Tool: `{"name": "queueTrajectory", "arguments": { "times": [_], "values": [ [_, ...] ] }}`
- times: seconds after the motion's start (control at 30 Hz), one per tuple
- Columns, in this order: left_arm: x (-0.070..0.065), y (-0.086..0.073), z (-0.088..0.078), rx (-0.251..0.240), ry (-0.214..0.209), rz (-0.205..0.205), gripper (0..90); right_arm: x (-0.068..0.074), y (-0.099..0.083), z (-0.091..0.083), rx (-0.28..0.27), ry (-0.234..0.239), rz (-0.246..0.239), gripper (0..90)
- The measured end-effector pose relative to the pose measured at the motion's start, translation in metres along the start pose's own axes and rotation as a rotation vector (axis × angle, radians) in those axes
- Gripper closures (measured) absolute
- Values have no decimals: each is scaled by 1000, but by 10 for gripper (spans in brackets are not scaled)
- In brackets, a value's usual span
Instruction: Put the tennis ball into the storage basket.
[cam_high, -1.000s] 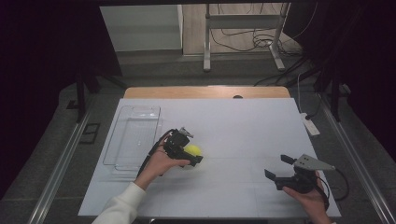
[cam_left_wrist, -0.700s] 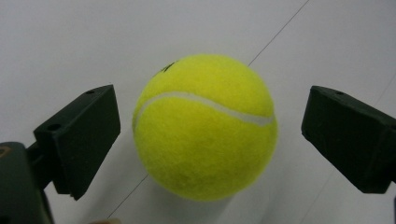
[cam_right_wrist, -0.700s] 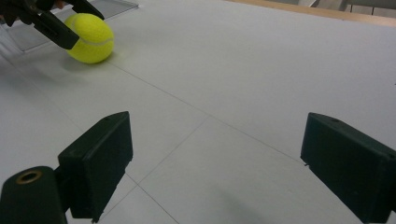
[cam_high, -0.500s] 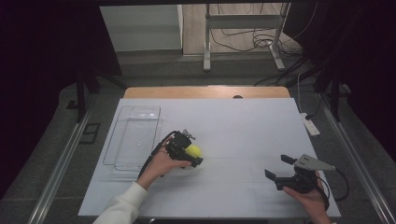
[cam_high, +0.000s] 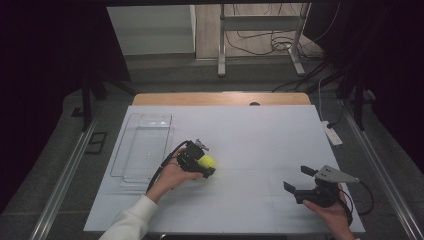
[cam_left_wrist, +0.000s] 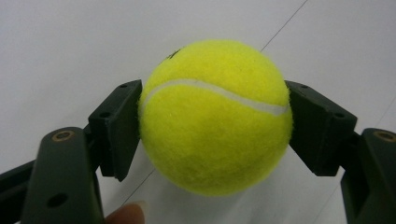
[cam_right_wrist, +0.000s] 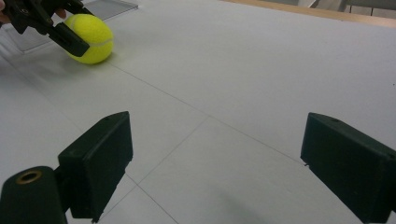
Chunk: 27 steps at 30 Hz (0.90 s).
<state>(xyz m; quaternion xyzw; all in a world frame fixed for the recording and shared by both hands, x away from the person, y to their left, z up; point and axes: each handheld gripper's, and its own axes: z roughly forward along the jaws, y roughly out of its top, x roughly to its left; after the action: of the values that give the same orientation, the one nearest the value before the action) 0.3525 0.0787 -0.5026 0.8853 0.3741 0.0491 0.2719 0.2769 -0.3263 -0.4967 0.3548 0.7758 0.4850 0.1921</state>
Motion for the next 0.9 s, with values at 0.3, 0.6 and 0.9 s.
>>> {"name": "queueTrajectory", "arguments": {
  "times": [0.3,0.6,0.9],
  "values": [
    [0,0,-5,-29,5,0,268,-1,0,0,0,-2,0,94],
    [-2,-1,-16,-90,-4,2,268,-1,0,-1,-2,-2,0,94],
    [-1,-1,-23,-126,-11,1,268,-1,0,-1,-6,-2,1,94]
  ]
}}
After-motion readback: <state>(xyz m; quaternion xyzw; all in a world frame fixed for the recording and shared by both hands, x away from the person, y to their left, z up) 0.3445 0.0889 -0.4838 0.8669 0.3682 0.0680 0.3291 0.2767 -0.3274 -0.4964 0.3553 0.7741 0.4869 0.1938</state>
